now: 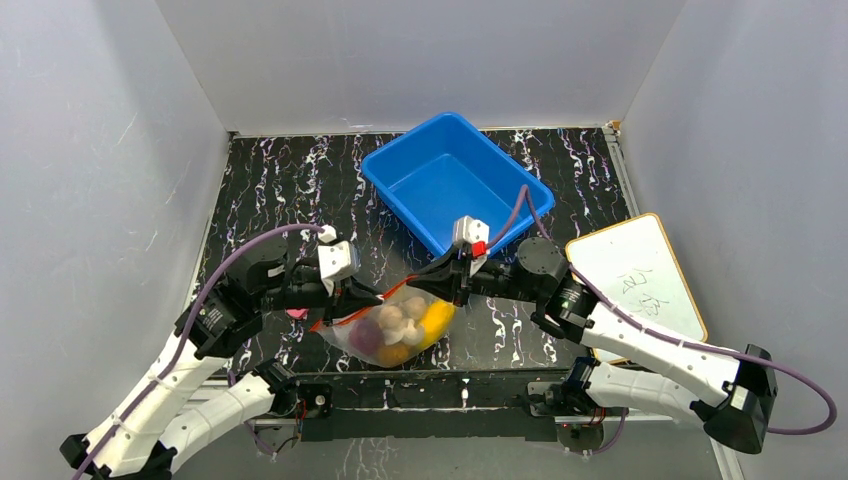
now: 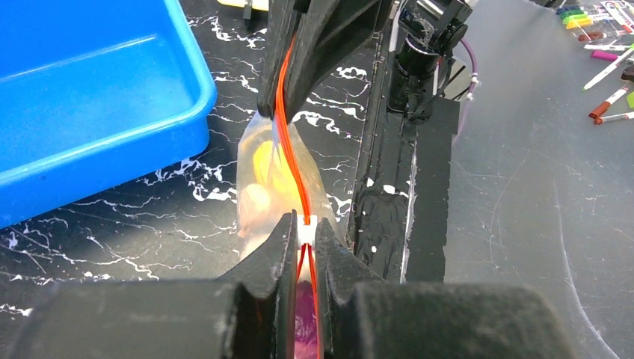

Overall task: Place the food in the zip-top bag and seal the zipper
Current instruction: Zip the zipper food storage bag at the center of the board.

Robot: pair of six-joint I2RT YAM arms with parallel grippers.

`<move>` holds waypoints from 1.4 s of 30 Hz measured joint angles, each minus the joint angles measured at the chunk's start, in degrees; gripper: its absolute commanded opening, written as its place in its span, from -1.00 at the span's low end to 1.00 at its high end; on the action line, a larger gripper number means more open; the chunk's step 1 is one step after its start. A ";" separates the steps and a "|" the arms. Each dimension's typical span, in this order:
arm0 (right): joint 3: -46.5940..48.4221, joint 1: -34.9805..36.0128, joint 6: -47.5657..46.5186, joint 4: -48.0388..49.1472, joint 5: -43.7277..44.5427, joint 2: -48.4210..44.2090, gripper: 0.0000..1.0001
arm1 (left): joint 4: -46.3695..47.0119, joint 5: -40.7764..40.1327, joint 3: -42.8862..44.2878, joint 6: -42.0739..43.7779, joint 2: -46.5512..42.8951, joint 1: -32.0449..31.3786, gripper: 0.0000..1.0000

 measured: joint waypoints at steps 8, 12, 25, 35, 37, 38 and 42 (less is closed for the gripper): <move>-0.22 0.57 0.42 -2.36 6.73 -1.14 -1.00 | -2.40 -2.99 0.07 -0.02 -2.62 0.00 -1.00; -0.55 0.70 1.42 -3.17 9.70 -1.49 -1.00 | -4.96 -4.61 0.68 0.07 -3.52 0.00 -1.00; -5.33 0.76 3.43 -3.61 16.26 -7.48 -1.00 | -11.08 -7.10 3.45 0.90 -4.87 0.00 -1.00; -7.08 0.79 3.87 -5.55 22.08 -12.33 -1.00 | -14.60 -8.44 5.27 1.44 -5.57 0.00 -1.00; -7.08 0.76 3.85 -6.43 23.30 -12.96 -1.00 | -14.93 -8.59 5.29 1.46 -5.66 0.00 -1.00; -7.08 0.76 3.82 -6.99 23.98 -13.38 -1.00 | -15.17 -8.68 5.29 1.46 -5.70 0.00 -1.00; -7.08 0.76 3.82 -9.77 26.64 -15.06 -1.00 | -16.46 -9.40 5.29 1.73 -5.79 0.00 -1.00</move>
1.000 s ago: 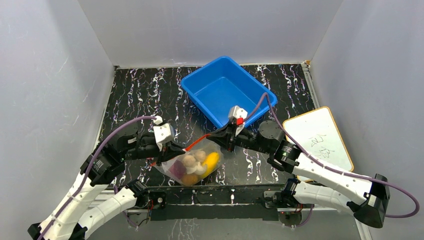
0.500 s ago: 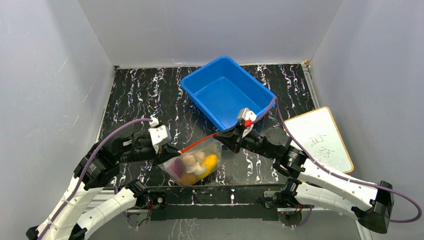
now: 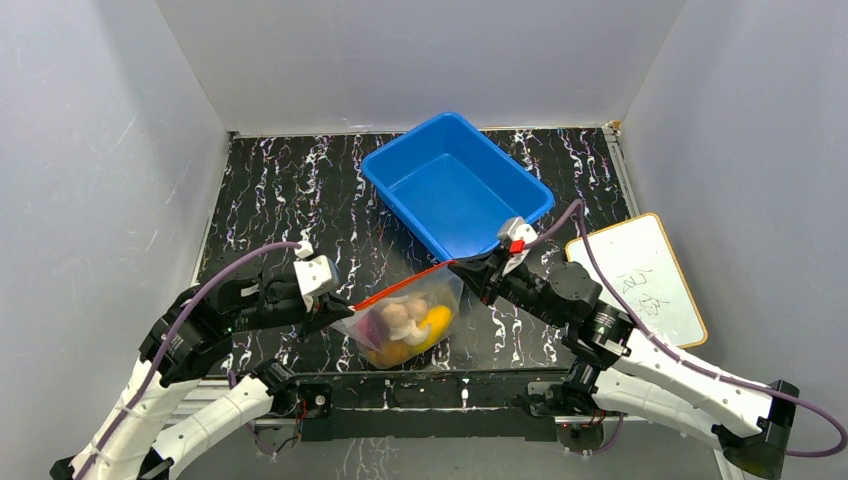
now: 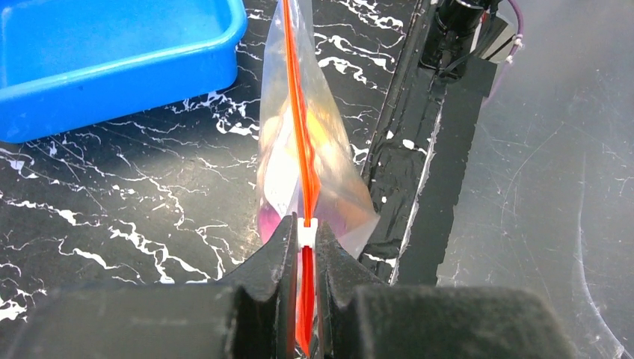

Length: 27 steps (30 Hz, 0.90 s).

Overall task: Place the food in the zip-top bag and seal the zipper
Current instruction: Zip the zipper food storage bag at the center of the board.

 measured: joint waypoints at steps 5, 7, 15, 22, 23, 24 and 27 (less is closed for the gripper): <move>-1.62 0.00 0.35 -1.88 4.94 -3.56 -1.00 | -1.57 -0.85 0.13 0.26 0.39 -0.02 -1.00; -2.40 0.00 0.68 -2.54 6.75 -4.70 -1.00 | -1.90 -1.25 0.35 0.50 0.87 -0.02 -1.00; -2.95 -0.02 2.19 -5.51 11.10 -5.49 -1.00 | -3.19 -3.63 0.52 0.02 0.79 0.00 -1.00; -2.97 0.00 2.95 -5.88 12.20 -5.73 -1.00 | -3.15 -3.78 1.64 -0.24 -0.13 -0.02 -1.00; -2.97 0.00 3.06 -5.88 12.26 -5.44 -1.00 | -3.15 -3.80 1.68 -0.28 -0.26 -0.02 -1.00; -2.97 0.00 3.26 -5.95 12.33 -5.16 -1.00 | -3.17 -3.85 1.68 -0.48 -0.39 -0.02 -1.00; -3.19 0.02 3.41 -6.08 12.85 -5.22 -1.00 | -3.10 -4.15 1.73 -1.60 -0.52 -0.02 -1.00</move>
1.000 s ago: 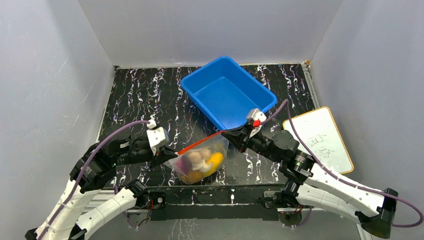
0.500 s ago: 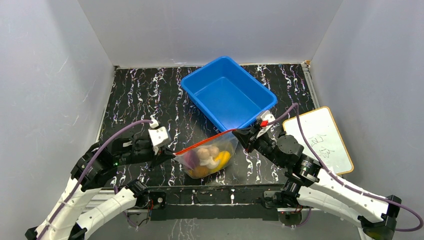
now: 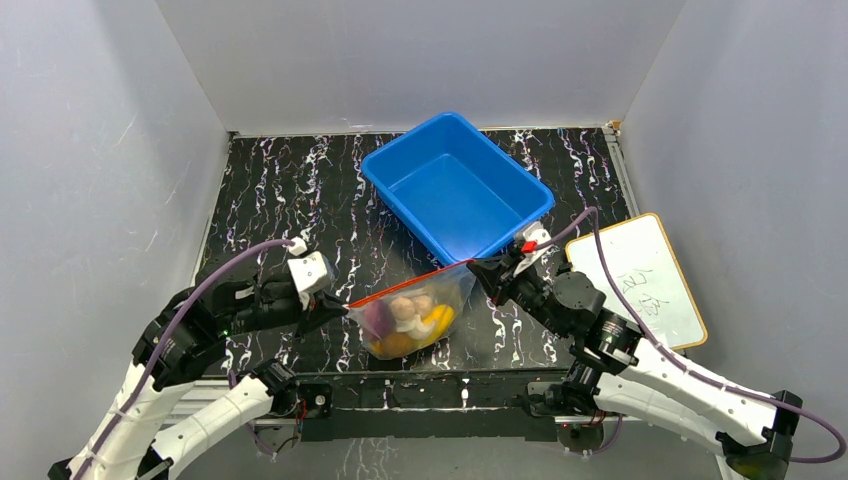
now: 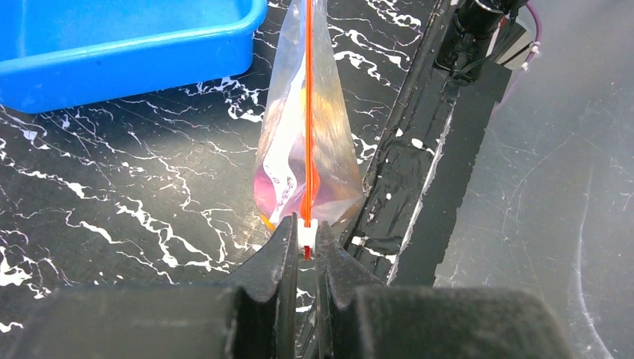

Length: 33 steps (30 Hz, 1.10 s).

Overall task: Place the food in the zip-top bag and seal the zipper
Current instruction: Zip the zipper food storage bag at the center of the board, then place the zipper food storage bag at the center of the board.

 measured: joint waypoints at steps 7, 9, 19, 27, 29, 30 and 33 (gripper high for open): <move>-3.98 0.02 -5.44 3.02 -1.79 -2.29 -1.00 | 0.28 -2.40 0.46 -7.30 1.25 0.00 -1.00; -4.04 -0.15 -8.50 4.68 -2.51 -0.44 -1.00 | 1.22 -3.63 -0.74 -11.39 0.04 0.00 -1.00; 1.62 -5.01 -16.06 14.91 -13.00 23.19 -1.00 | 1.44 -13.75 -8.24 -34.53 -5.22 0.00 -1.00; 14.01 -7.56 -20.59 21.33 -23.15 41.83 -1.00 | -0.33 -33.53 -10.51 -45.53 -2.45 0.00 -1.00; 16.59 -8.37 -21.24 22.93 -25.27 45.57 -0.75 | -0.04 -38.34 -10.69 -47.21 -1.01 0.02 -1.00; 17.73 -8.74 -21.40 23.32 -26.08 47.10 -0.60 | 0.20 -39.91 -10.93 -47.52 -0.59 0.00 -1.00; 21.35 -10.05 -21.86 24.48 -27.69 51.60 0.02 | 0.85 -45.42 -11.56 -47.71 0.87 0.00 -1.00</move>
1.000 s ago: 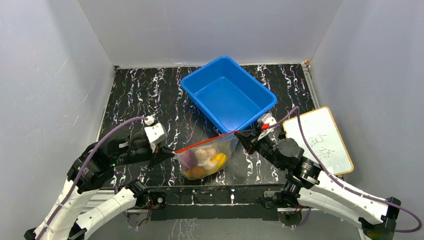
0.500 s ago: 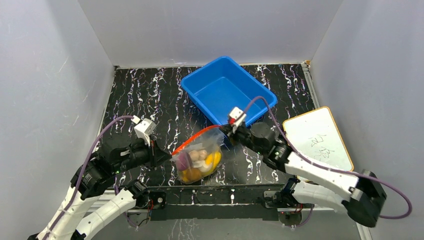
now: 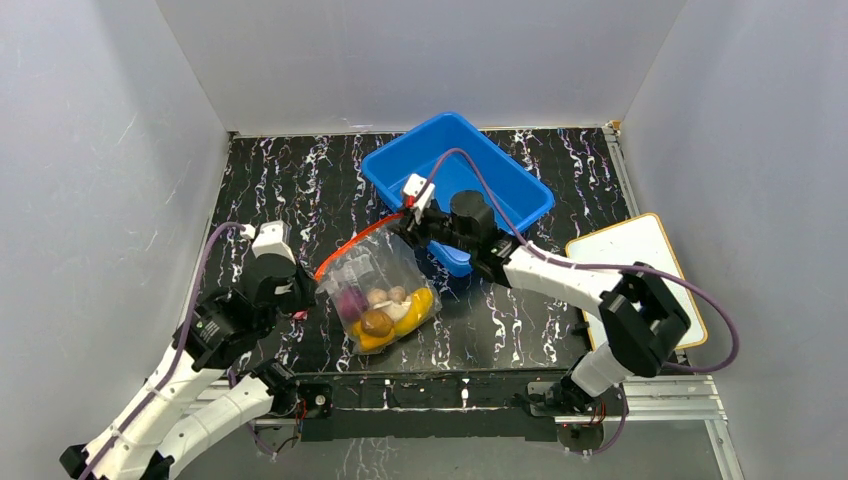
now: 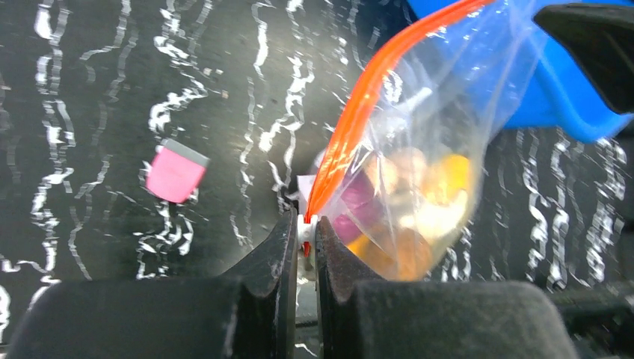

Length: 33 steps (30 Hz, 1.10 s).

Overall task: Place the food in the zip-top bag and seal the zipper
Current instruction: Place the zipper food storage bag at the center of the board.

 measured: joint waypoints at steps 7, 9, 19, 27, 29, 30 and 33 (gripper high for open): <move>2.75 -1.33 -1.07 -0.66 -2.34 3.08 0.74 | 0.55 -12.33 -1.20 0.00 3.61 0.00 -1.00; 2.75 -1.31 -0.72 -2.36 -2.75 2.12 0.96 | 1.88 -14.60 -2.99 0.39 3.96 0.02 -1.00; 0.94 -1.31 0.57 -7.96 -1.79 -12.57 0.96 | 5.29 -18.99 -5.01 1.99 13.97 0.00 -0.45; -2.05 -1.27 10.99 -13.27 4.39 -22.03 0.96 | 1.84 -17.70 3.63 1.01 18.12 0.00 0.65; -1.88 -1.27 15.74 -17.18 7.43 -23.56 0.96 | -1.18 -16.70 8.28 0.48 19.87 0.02 0.76; -1.55 -1.27 18.43 -20.37 8.96 -24.28 0.96 | -2.38 -15.85 10.91 0.44 20.35 0.00 0.93; 0.15 -1.27 24.50 -28.20 10.43 -25.33 0.96 | -1.51 -9.75 14.82 2.82 18.58 0.00 0.97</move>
